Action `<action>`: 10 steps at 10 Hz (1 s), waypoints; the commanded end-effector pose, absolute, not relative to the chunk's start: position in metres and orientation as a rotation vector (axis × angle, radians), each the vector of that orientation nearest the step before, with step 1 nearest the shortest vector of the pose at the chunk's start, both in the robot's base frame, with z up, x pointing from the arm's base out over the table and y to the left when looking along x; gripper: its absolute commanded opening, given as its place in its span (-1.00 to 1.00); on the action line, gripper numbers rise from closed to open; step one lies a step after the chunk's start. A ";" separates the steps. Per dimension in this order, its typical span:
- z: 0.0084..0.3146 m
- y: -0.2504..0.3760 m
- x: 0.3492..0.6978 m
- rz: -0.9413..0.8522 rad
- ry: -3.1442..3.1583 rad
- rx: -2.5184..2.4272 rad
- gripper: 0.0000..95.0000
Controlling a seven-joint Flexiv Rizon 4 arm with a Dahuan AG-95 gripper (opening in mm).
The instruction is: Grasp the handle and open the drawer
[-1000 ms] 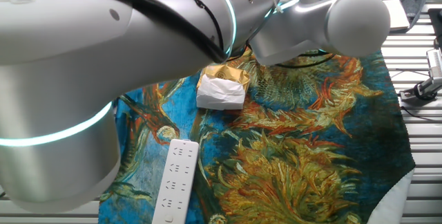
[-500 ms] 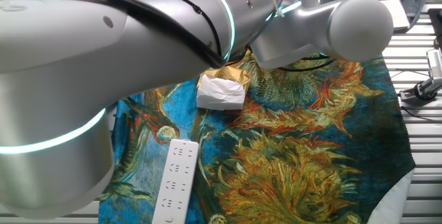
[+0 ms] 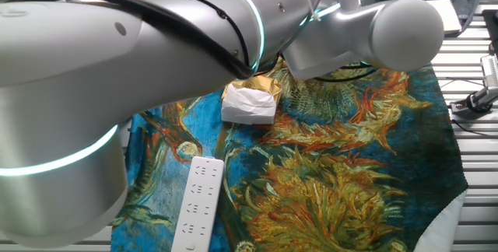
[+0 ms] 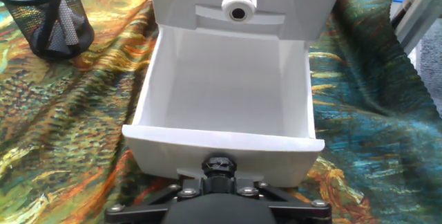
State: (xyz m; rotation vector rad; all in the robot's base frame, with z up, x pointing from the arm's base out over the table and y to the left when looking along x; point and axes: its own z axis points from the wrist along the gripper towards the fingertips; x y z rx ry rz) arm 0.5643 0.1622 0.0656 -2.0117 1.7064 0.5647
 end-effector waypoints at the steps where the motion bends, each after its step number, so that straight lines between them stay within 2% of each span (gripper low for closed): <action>1: 0.067 0.162 0.564 0.553 1.686 -2.024 1.00; 2: 0.067 0.162 0.564 0.554 1.685 -2.026 0.60; 7: 0.083 0.130 0.558 0.459 1.738 -2.124 0.60; 8: 0.092 0.109 0.552 0.382 1.781 -2.180 0.20; 9: 0.095 0.097 0.548 0.343 1.823 -2.197 0.20; 10: 0.098 0.081 0.545 0.279 1.880 -2.216 -0.20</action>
